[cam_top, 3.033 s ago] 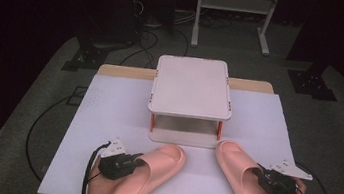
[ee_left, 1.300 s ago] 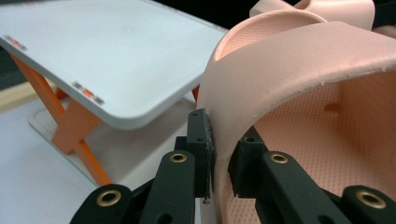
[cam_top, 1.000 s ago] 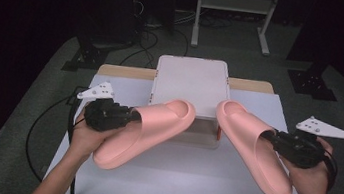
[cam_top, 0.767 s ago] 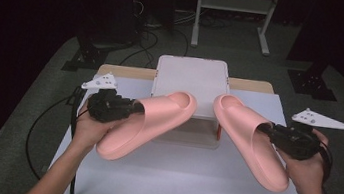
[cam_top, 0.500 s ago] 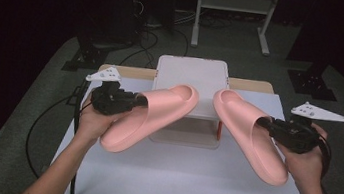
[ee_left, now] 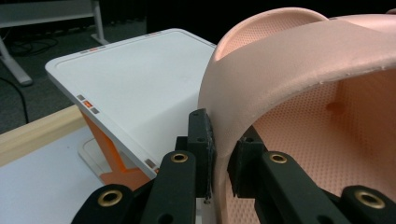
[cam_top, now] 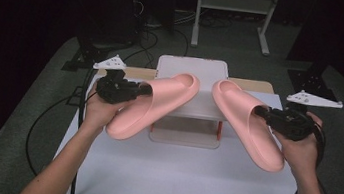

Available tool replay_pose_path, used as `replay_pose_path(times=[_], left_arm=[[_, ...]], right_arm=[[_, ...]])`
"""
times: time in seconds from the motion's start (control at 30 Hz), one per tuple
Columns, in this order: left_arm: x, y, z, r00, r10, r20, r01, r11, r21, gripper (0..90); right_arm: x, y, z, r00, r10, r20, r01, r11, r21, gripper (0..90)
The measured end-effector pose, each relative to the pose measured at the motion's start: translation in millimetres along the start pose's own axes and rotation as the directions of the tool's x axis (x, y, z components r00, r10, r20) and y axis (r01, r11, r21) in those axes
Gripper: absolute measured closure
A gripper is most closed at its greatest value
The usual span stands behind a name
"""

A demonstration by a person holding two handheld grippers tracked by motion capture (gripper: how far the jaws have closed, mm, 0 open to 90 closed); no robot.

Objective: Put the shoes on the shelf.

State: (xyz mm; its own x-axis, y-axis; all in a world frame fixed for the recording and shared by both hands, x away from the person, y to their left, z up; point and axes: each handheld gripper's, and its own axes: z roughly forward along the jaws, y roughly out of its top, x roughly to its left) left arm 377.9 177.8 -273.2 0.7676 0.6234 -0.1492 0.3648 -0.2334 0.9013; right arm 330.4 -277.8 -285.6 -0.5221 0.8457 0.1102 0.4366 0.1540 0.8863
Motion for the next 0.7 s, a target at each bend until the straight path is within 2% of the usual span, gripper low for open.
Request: replay_pose_path(times=[0.37, 0.7], left_arm=[[18.5, 6.8, 13.9, 0.9987, -0.039, -0.031, 0.040, 0.9992, 0.006, 81.0], [27.2, 13.2, 22.3, 0.9971, -0.055, -0.053, 0.056, 0.9984, 0.009, 81.0]], right_arm=[[-0.6, 15.6, 16.4, 0.9999, 0.002, 0.015, -0.002, 1.000, 0.006, 81.4], [-1.6, 27.8, 27.2, 0.9998, 0.006, 0.019, -0.006, 1.000, 0.011, 81.4]])
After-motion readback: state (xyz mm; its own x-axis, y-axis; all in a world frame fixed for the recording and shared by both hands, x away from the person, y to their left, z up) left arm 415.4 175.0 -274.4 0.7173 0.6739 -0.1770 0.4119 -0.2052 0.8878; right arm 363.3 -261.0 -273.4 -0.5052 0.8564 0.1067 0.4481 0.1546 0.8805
